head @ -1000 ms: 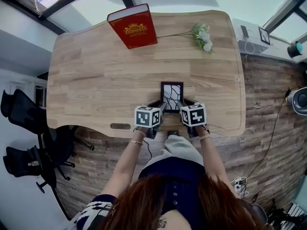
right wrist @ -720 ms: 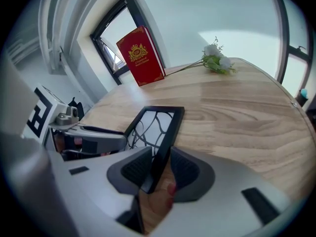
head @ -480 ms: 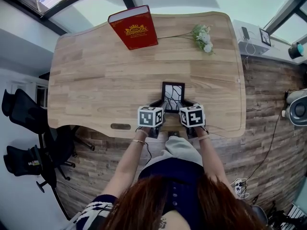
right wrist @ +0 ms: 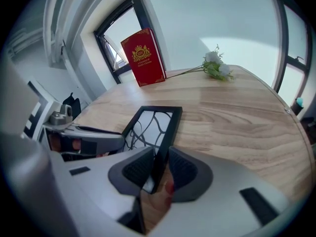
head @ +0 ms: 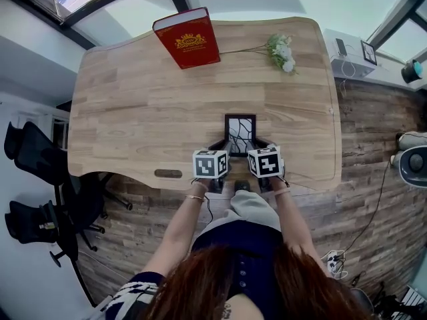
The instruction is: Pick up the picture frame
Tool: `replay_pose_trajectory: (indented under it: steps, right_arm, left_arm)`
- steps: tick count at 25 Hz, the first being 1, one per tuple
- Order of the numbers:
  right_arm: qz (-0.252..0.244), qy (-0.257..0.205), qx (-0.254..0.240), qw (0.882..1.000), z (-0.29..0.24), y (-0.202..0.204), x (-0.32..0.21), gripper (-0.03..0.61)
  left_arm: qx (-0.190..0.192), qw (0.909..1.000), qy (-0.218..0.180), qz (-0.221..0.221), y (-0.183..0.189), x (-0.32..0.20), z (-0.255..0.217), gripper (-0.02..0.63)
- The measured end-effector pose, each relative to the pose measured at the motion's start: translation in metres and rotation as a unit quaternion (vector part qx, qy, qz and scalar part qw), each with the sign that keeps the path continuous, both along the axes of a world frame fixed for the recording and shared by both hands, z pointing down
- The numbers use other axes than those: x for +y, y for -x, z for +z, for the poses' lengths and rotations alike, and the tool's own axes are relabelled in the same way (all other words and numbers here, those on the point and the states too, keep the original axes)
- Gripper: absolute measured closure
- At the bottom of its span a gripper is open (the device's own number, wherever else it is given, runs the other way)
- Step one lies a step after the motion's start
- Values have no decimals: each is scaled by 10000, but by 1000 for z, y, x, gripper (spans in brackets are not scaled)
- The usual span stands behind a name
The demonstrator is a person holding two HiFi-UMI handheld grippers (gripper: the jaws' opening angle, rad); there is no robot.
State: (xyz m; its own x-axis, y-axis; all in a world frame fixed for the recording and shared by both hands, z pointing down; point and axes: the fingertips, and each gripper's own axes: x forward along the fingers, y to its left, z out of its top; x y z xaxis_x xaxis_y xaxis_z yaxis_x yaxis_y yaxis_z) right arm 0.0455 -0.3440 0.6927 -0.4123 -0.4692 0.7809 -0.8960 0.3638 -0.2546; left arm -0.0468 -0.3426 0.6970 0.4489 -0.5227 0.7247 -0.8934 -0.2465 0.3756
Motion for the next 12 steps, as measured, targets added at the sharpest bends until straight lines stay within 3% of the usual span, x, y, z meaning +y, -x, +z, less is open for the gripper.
replay_pose_trajectory:
  steps: [12]
  right_arm:
    - [-29,-519,122,9986,-24,0,8,491]
  left_arm:
    - [-22,9994,-335,-85,2,11,-21,525]
